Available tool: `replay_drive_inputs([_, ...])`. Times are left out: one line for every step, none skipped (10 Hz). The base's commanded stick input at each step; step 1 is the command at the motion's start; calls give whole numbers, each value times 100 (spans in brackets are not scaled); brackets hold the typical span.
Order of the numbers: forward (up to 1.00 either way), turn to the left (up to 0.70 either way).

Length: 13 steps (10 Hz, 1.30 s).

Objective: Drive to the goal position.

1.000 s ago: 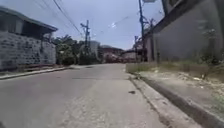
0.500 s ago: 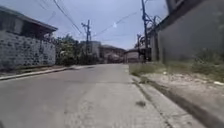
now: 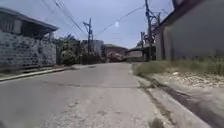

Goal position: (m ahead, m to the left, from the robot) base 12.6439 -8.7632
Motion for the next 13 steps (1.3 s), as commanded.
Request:
replay_drive_inputs([100,1])
replay_drive_inputs([100,1])
replay_drive_inputs([100,1])
replay_drive_inputs([100,1])
replay_drive_inputs([100,1])
replay_drive_inputs([100,1])
replay_drive_inputs([100,1])
replay_drive_inputs([100,1])
replay_drive_inputs([100,1])
replay_drive_inputs([100,1])
replay_drive_inputs([100,1])
replay_drive_inputs([100,1])
replay_drive_inputs([100,1])
